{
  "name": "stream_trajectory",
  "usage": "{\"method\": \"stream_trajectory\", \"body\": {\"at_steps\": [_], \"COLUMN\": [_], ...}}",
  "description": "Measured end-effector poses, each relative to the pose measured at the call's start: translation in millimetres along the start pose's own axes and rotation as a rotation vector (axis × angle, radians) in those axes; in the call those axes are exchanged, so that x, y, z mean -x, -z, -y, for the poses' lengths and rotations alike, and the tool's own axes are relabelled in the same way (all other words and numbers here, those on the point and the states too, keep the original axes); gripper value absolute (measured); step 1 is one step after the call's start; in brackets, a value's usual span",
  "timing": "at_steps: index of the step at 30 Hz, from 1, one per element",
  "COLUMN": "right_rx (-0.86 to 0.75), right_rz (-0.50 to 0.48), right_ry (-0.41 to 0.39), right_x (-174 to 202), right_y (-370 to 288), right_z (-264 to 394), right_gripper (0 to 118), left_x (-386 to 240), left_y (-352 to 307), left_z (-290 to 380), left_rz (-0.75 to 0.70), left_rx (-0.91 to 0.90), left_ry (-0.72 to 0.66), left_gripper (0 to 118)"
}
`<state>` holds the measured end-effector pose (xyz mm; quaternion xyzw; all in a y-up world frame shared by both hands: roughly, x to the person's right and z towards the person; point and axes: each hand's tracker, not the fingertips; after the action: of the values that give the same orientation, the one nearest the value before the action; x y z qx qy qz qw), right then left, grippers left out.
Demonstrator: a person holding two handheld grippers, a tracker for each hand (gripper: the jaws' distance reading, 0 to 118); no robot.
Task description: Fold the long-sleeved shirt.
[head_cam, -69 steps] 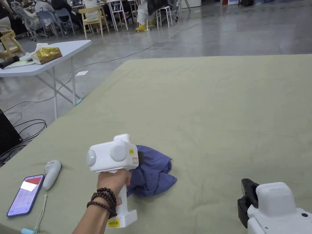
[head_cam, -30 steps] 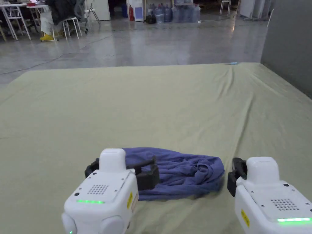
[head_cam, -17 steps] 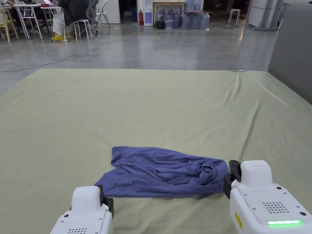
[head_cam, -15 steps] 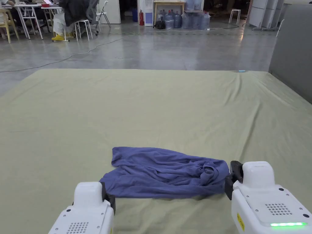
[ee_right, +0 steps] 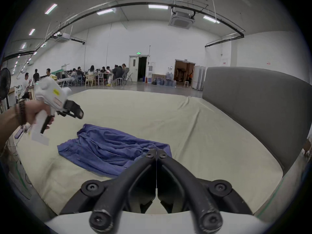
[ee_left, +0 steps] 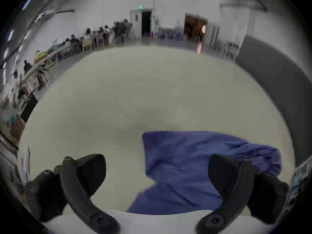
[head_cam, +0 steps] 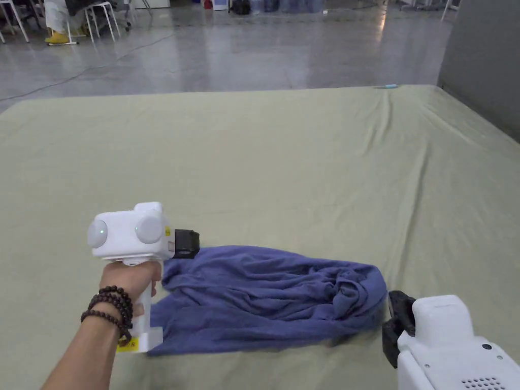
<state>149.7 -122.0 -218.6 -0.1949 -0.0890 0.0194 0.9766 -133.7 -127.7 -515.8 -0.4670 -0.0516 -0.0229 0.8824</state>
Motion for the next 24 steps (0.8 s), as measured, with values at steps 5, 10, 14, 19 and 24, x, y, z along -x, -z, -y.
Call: {"method": "stream_trajectory", "body": {"at_steps": [5, 10, 14, 19, 24], "right_rx": [0.033, 0.039, 0.259, 0.416, 0.579], "right_rz": [0.021, 0.028, 0.008, 0.016, -0.023], "right_ry": [-0.006, -0.005, 0.019, 0.093, 0.131], "right_x": [-5.6, -11.6, -14.8, -16.4, -15.0], "right_y": [18.1, 30.8, 75.6, 138.2, 194.0], "right_z": [-2.3, -11.5, -19.9, -9.6, 3.7], "right_gripper": [0, 16, 89, 109, 27], "left_x": [17.0, 7.5, 13.3, 28.1, 49.4], "left_y": [108.0, 95.2, 75.0, 82.1, 81.5], "left_z": [-24.9, -27.2, -33.0, -47.2, -48.5], "left_rz": [0.037, -0.015, 0.161, 0.131, 0.158], "left_rx": [0.143, 0.099, 0.105, 0.080, 0.054], "left_ry": [-0.054, -0.062, -0.096, -0.059, -0.107], "left_gripper": [104, 32, 0, 0, 0]}}
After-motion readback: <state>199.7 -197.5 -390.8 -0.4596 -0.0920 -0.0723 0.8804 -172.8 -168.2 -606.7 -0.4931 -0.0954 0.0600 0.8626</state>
